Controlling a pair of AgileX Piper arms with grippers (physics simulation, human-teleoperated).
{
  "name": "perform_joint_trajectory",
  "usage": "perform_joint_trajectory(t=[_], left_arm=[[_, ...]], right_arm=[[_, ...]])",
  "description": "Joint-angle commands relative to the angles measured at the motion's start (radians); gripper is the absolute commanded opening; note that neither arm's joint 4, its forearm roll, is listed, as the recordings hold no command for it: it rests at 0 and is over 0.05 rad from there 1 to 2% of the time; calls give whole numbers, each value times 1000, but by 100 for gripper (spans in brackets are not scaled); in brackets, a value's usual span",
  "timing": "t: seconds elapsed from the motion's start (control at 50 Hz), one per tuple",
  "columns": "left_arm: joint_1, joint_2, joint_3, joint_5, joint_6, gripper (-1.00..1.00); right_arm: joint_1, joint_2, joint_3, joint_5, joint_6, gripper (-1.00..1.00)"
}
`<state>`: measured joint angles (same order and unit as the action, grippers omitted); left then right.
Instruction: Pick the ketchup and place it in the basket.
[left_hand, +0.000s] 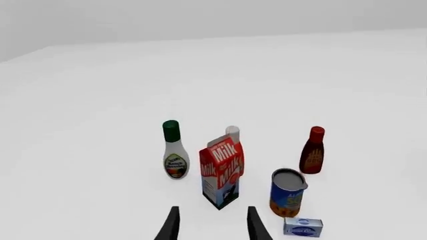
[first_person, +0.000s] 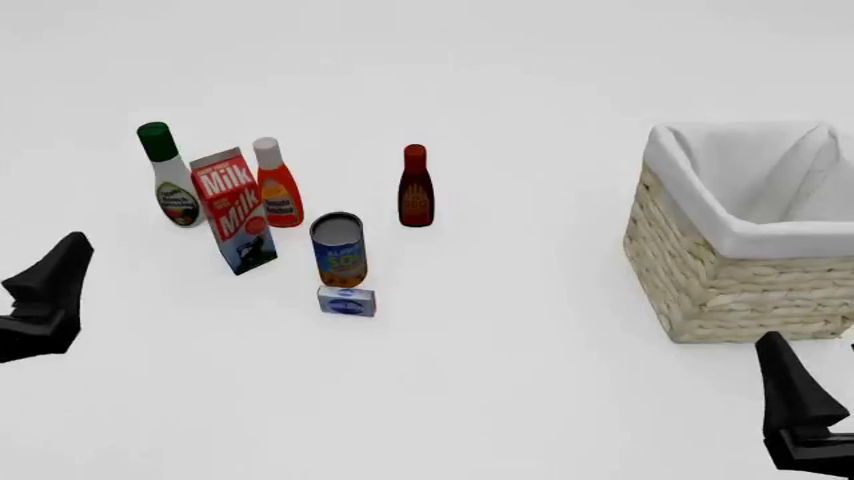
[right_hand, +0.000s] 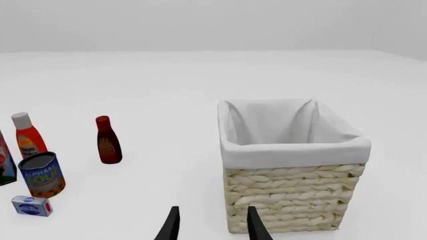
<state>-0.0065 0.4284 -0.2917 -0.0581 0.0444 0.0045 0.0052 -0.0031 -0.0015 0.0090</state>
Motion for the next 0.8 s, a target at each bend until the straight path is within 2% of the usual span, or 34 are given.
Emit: perform_joint_trajectory(t=[0.02,0.08,0.18,0.2,0.28,0.32,0.34,0.46,0.48,0.5,0.54,0.68,0.78,0.8], left_arm=[[-27,161,-189,97,1,100],[-34,203,-254,143,-25,100],[-40,222,-312,190,-28,100],[-49,237,-332,207,-47,100],[-61,260,-401,252,-41,100],[-57,251,-429,259,3,100],[-72,273,-456,282,-11,100],[-84,296,-509,303,32,100],[-98,335,-545,300,136,100],[-108,379,-577,334,98,100],[-101,392,-608,345,120,100],[-121,499,-733,449,68,100],[-145,539,-775,486,80,100],[-159,557,-796,509,51,100]], right_arm=[[1,2,0,0,-1,100],[2,1,1,0,-2,100],[2,4,1,-2,-6,100],[3,6,1,-3,-6,100],[4,10,0,-4,-7,100],[5,13,2,-5,-9,100],[7,20,2,-9,-11,100],[12,31,2,-17,-9,100],[29,92,3,-65,-5,100],[31,97,3,-70,-3,100],[34,100,3,-72,-1,100],[33,79,3,-54,-3,100],[32,74,3,-51,-2,100],[32,72,3,-51,-6,100]])
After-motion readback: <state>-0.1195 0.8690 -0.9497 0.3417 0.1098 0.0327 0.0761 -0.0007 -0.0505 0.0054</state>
